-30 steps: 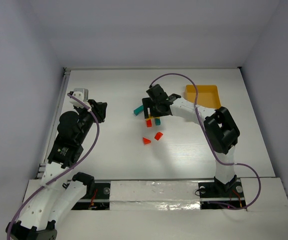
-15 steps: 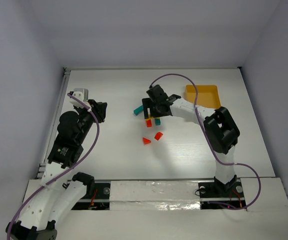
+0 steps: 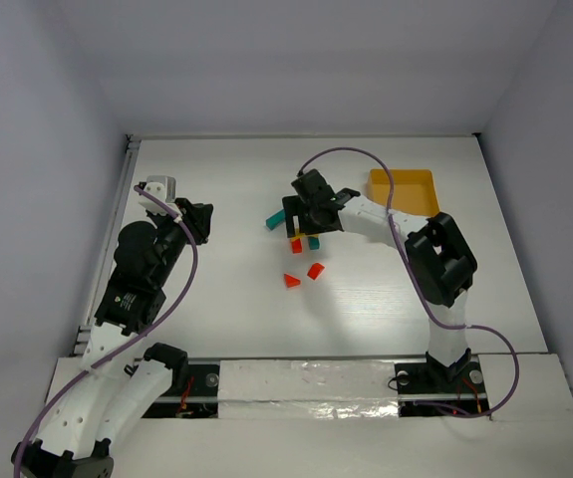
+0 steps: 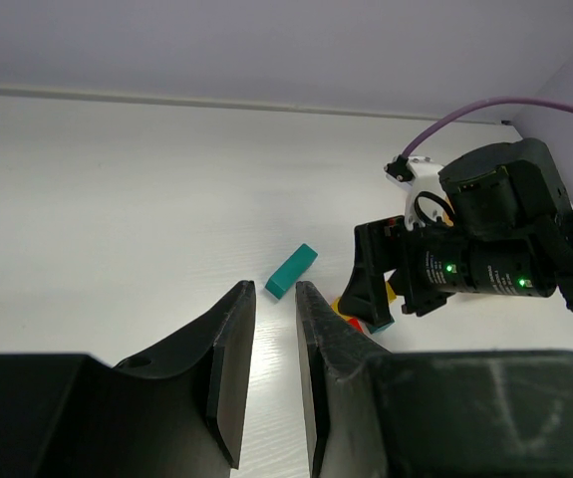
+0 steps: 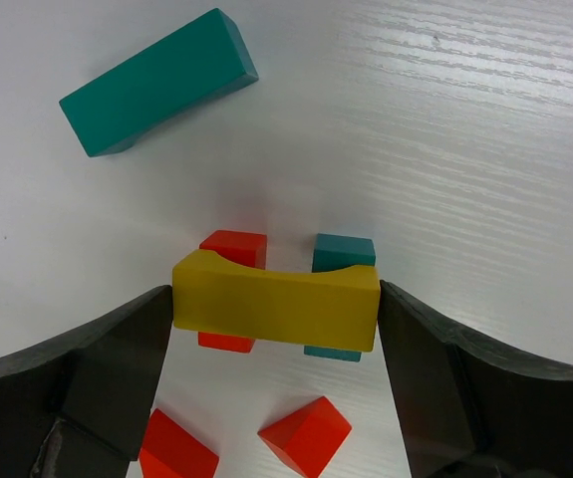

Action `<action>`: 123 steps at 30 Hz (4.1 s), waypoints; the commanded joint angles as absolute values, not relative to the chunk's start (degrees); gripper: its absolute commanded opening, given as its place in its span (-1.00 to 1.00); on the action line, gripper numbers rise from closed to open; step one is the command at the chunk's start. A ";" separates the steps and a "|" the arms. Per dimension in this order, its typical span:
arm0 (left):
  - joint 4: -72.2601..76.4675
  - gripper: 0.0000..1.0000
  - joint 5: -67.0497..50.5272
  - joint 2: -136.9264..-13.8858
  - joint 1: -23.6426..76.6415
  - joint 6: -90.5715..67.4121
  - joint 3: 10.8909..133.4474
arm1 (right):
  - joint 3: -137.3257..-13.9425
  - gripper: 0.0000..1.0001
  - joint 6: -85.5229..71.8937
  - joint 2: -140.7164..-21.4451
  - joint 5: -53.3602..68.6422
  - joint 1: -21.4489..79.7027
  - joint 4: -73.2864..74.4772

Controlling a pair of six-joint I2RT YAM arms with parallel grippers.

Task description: Build the wood block tower

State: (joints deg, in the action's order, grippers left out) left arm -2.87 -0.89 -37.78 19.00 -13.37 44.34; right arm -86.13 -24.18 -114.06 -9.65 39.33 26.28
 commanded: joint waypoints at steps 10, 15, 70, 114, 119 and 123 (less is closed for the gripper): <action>-0.35 -0.65 -1.58 -37.71 18.63 -13.36 44.30 | -86.75 0.81 -23.82 -113.82 -10.28 38.94 24.52; -0.44 -0.65 -1.58 -37.79 18.63 -13.36 44.30 | -87.63 0.86 -23.73 -113.20 -10.63 38.94 24.87; -0.35 -0.65 -1.14 -38.85 18.63 -13.01 44.56 | -125.33 0.99 3.69 -136.49 -0.62 39.46 42.71; -0.35 -0.70 -2.37 -38.76 18.11 -13.18 44.65 | -120.32 0.96 -9.84 -134.82 -5.09 40.52 36.12; -0.35 -0.70 -2.37 -38.67 18.11 -13.18 44.65 | -121.46 0.91 -10.02 -134.91 -5.98 40.52 36.30; -0.35 -0.70 -2.29 -38.58 18.11 -13.18 44.65 | -121.90 0.87 -10.11 -135.35 -6.15 40.52 36.47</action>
State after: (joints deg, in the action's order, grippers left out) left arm -2.87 -1.52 -39.20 18.46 -13.34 44.36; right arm -119.81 -9.54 -137.60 -4.95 40.14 38.52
